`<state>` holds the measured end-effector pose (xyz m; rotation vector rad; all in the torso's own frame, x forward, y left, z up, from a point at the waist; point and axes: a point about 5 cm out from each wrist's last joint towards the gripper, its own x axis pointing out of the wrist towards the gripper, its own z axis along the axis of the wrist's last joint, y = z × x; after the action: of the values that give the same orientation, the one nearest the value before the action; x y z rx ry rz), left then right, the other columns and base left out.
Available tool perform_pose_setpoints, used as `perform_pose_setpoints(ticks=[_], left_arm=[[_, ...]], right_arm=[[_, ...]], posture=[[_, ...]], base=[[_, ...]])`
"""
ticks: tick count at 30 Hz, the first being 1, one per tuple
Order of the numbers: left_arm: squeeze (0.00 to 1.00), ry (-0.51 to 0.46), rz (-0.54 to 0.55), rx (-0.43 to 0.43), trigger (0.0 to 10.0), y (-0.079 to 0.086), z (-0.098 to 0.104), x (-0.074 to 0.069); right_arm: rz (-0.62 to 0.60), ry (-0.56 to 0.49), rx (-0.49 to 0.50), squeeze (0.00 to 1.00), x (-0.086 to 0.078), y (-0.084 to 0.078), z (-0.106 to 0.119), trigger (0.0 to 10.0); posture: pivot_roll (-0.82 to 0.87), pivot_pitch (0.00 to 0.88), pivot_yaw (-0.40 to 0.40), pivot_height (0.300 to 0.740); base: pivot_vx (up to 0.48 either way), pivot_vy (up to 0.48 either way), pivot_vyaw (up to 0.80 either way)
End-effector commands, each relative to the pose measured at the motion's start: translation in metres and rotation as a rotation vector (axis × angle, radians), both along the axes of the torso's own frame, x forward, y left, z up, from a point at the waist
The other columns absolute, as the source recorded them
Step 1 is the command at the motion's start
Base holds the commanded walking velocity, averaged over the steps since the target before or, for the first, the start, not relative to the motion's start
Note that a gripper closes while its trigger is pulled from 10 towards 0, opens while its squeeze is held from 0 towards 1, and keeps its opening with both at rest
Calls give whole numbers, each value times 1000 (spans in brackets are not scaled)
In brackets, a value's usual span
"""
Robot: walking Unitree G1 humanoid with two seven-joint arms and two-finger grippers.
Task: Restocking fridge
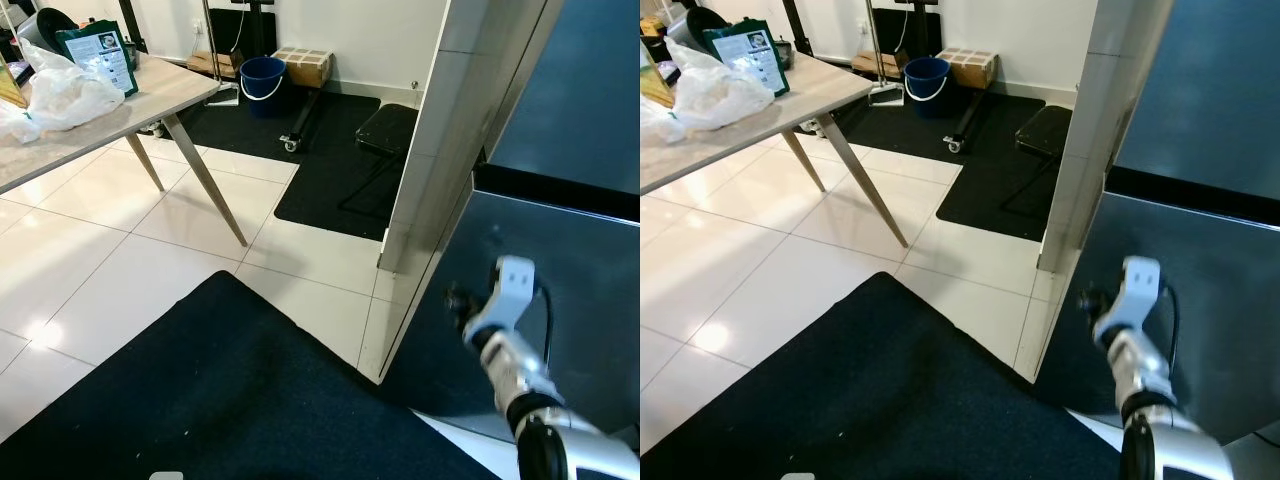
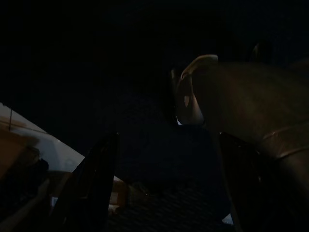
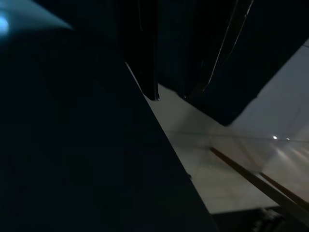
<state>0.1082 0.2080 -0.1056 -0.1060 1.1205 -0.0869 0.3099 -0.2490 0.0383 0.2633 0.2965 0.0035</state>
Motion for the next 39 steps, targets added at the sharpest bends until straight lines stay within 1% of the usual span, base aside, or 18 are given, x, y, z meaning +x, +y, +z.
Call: perform_pose_setpoints(ticks=[1, 2, 3, 4, 6, 7, 8, 11, 12, 13, 15, 16, 18, 22, 25, 29, 34, 39], left_arm=[[0, 33, -17, -23, 10000, -9, -3, -7], [0, 31, -19, -22, 10000, -10, -3, -4], [0, 31, -19, -22, 10000, -10, -3, -4], [0, 29, -25, -21, 10000, -11, -3, -2], [0, 29, -25, -21, 10000, -11, -3, -2], [0, 26, -27, -21, 10000, -12, -2, 1], [0, 26, -27, -21, 10000, -12, -2, 1], [0, 17, -31, -22, 10000, -17, -1, 8], [0, 17, -31, -22, 10000, -17, -1, 8], [0, 17, -35, -21, 10000, -19, -1, 9], [0, 17, -35, -21, 10000, -19, -1, 9], [0, 16, -50, -10, 10000, -20, -1, 10], [0, 16, -64, 9, 10000, -21, -1, 11], [0, 11, -75, 42, 10000, -17, -1, 12], [0, -5, -90, 135, 10000, -4, 2, 18], [0, -33, -95, 191, 10000, 5, 6, 26], [0, -54, -120, 156, 10000, -6, 8, 34], [0, -60, -152, 158, 10000, -15, 6, 34]], right_arm=[[-3, 44, 2, 0, -6, 1, -9, 10000], [1, 114, -18, 0, -19, 1, -24, 10000], [1, 114, -18, 0, -19, 1, -24, 10000], [3, 195, -32, 0, -36, 1, -41, 10000], [3, 195, -32, 0, -36, 1, -41, 10000], [8, 275, -49, 0, -53, 2, -57, 10000], [8, 275, -49, 0, -53, 2, -57, 10000], [33, 559, -104, 0, -118, 7, -104, 10000], [33, 559, -104, 0, -118, 7, -104, 10000], [50, 619, -122, 0, -133, 9, -113, 10000], [50, 619, -122, 0, -133, 9, -113, 10000], [54, 705, -123, 0, -155, 12, -124, 10000], [63, 764, -122, 0, -171, 16, -131, 10000], [94, 772, -129, 0, -174, 21, -133, 10000], [129, 766, -155, 0, -170, 24, -133, 10000], [172, 764, -197, 0, -166, 27, -132, 10000], [187, 767, -228, 0, -163, 28, -131, 10000], [207, 769, -229, 0, -162, 30, -131, 10000]], posture=[[113, 4, -16, 740], [107, 0, -18, 740], [107, 0, -18, 740], [102, 0, -20, 740], [102, 0, -20, 740], [99, 0, -23, 740], [99, 0, -23, 740], [89, 0, -31, 740], [89, 0, -31, 740], [88, 0, -32, 740], [88, 0, -32, 740], [84, 0, -35, 740], [81, 0, -33, 740], [78, 0, -31, 740], [71, 0, -24, 740], [73, 0, -24, 740], [74, 0, -25, 740], [68, 0, -28, 740]], base=[[0, 0, 0], [0, 0, 0], [0, 0, 0], [0, 0, 0], [0, 0, 0], [0, 0, 0], [0, 0, 0], [0, 0, 0], [0, 0, 0], [0, 0, 0], [0, 0, 0], [0, 0, 0], [0, 0, 0], [0, 0, 0], [0, 0, 0], [0, 0, 0], [0, 0, 0], [0, 0, 471]])
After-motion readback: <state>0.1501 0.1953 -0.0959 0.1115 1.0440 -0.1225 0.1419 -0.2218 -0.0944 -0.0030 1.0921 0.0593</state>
